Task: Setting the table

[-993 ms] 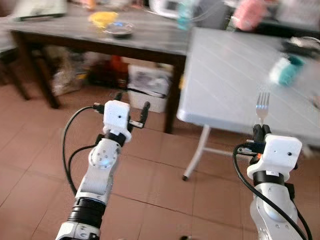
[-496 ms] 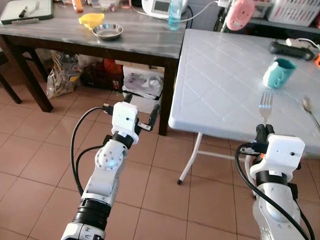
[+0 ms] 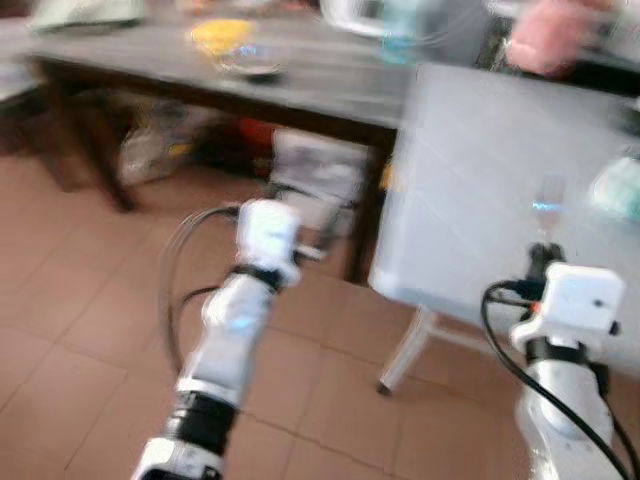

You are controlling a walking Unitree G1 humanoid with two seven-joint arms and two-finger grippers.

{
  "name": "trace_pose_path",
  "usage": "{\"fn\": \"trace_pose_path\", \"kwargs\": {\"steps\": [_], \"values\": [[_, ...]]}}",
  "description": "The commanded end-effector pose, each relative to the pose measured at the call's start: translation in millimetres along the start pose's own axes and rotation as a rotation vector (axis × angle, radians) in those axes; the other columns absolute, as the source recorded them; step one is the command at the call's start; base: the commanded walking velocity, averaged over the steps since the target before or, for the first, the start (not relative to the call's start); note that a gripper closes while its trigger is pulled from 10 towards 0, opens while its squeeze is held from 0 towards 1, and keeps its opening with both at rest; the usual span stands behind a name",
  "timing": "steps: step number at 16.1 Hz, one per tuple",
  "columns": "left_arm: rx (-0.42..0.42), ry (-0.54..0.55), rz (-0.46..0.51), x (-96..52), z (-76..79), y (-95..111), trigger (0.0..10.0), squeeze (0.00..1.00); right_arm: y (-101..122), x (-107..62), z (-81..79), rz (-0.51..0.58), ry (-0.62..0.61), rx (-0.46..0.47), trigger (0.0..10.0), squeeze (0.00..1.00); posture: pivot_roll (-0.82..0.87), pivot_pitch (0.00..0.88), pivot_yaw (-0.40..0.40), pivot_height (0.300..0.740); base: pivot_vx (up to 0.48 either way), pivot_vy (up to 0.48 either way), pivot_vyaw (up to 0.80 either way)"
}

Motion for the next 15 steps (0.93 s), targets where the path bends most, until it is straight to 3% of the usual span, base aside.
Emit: {"fn": "trace_pose_path", "kwargs": {"steps": [1, 4, 10, 15], "values": [[0.008, 0.027, -0.026, -6.8, -10.9, -5.3, 10.0, 0.0, 2.3, -3.1, -3.1, 0.008, 0.013, 0.008, 10.0, 0.0, 0.02, 0.123, -0.03, 0.74, 0.416, 0.0, 0.0], [0.001, 0.025, -0.036, -7.2, -8.7, -7.8, 10.0, 0.0, 2.3, -3.3, -1.8, 0.008, 0.014, 0.005, 10.0, 0.0, 0.02, 0.123, -0.036, 0.74, 0.415, 0.0, 0.0], [-0.055, 0.049, -0.089, -4.9, -7.5, -15.8, 10.0, 0.0, 2.2, -3.1, -1.8, 0.006, 0.008, 0.008, 10.0, 0.0, 0.01, 0.122, -0.033, 0.74, 0.0, 0.0, 0.0], [-0.045, 0.02, -0.094, -4.7, -3.5, -16.8, 10.0, 0.0, 1.4, -3.5, -1.5, -0.003, 0.006, 0.013, 10.0, 0.0, 0.01, 0.125, -0.034, 0.74, 0.0, 0.425, -0.11]]}}
Point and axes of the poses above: a point about 5 cm out from each wrist's last joint towards the gripper, its own x axis pointing out of the wrist towards the gripper, its own y axis along the axis of the wrist's last joint, z = x × y, the point moved 2 cm from there along x, pointing out of the wrist towards the gripper, and after that the axes turned 8 degrees about -x, right-handed, at the moved point
